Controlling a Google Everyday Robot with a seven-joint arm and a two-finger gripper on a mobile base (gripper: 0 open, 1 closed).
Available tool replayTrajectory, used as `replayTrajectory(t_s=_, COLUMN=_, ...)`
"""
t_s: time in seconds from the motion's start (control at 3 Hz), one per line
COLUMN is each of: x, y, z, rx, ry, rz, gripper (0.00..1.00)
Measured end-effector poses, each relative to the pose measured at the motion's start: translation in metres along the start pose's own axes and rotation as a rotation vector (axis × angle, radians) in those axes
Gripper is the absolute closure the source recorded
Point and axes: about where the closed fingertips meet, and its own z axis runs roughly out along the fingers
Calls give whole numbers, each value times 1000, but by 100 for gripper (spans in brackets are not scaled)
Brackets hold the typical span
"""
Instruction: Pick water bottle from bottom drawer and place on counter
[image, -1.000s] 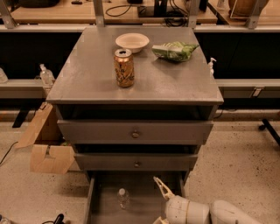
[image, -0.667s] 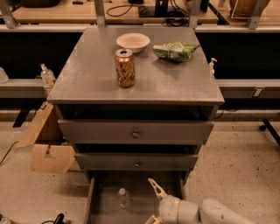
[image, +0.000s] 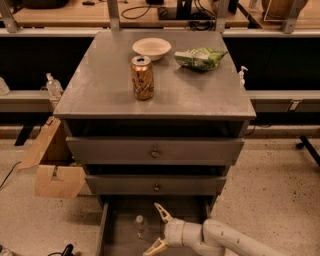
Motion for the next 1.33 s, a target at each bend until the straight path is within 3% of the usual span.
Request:
replayTrajectory(t_s=0.67, x=51, y=-15, z=44, rx=-33, ry=-1, rz=0, gripper=0)
replayTrajectory(t_s=1.33, x=97, y=-29, z=89, rx=-77, ry=-33, rz=50, gripper=1)
